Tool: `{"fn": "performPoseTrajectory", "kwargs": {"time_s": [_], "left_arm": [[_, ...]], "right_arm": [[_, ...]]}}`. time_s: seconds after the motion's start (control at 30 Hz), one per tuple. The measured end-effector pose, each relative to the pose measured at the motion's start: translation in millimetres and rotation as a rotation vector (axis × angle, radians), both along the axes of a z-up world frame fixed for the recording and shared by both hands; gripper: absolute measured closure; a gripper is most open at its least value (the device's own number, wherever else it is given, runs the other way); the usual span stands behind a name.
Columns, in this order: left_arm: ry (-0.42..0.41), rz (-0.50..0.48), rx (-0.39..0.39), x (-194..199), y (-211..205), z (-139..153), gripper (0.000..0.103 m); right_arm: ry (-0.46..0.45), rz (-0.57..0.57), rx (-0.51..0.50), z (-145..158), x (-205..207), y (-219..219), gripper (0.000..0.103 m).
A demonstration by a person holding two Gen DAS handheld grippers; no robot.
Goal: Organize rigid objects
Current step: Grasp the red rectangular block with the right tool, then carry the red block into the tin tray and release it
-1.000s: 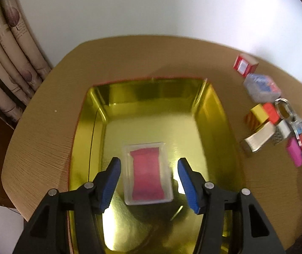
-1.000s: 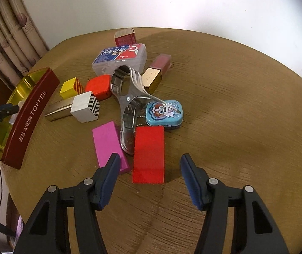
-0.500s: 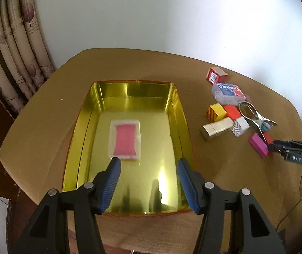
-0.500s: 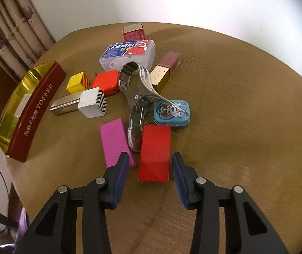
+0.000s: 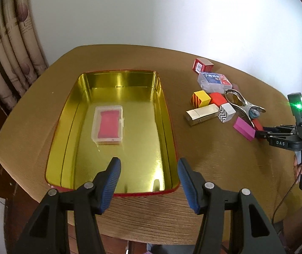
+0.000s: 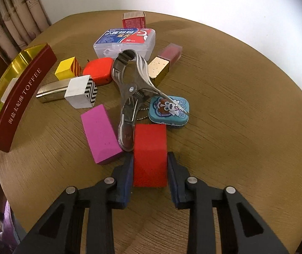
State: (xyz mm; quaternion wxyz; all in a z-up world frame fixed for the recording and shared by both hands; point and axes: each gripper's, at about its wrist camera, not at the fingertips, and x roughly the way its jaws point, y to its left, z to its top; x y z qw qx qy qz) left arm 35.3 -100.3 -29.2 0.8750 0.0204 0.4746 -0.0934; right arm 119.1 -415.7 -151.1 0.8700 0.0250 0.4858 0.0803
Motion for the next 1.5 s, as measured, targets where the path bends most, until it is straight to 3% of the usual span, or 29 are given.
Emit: {"fn": "performPoseTrajectory", "kwargs": {"time_s": [0.23, 0.43, 0.6, 0.77, 0.9, 1.03, 1.3, 1.4, 1.5], "left_arm": [[-0.103, 0.105, 0.040, -23, 14, 11, 0.046], [-0.155, 0.193, 0.075, -41, 33, 17, 0.046], [-0.110, 0.248, 0.079, -47, 56, 7, 0.046], [-0.094, 0.322, 0.045, -49, 82, 0, 0.046], [-0.127, 0.358, 0.056, -51, 94, -1, 0.046], [-0.121, 0.351, 0.062, -48, 96, -5, 0.046], [-0.087, 0.319, 0.063, -38, 93, -14, 0.046], [-0.076, 0.318, 0.055, -36, 94, -17, 0.046], [-0.063, 0.320, 0.065, -34, 93, -20, 0.046]], "right_arm": [[-0.014, -0.047, 0.075, 5, -25, -10, 0.076], [-0.067, -0.013, 0.195, 41, -51, 1, 0.076], [-0.147, 0.124, 0.261, 93, -39, 59, 0.076], [-0.179, 0.289, 0.264, 123, 9, 147, 0.076], [-0.121, 0.370, 0.206, 112, 68, 214, 0.076], [-0.073, 0.408, 0.143, 97, 113, 248, 0.076], [-0.019, 0.458, 0.022, 67, 168, 274, 0.076], [-0.013, 0.466, 0.031, 63, 175, 280, 0.074], [-0.013, 0.457, 0.072, 59, 177, 279, 0.066]]}}
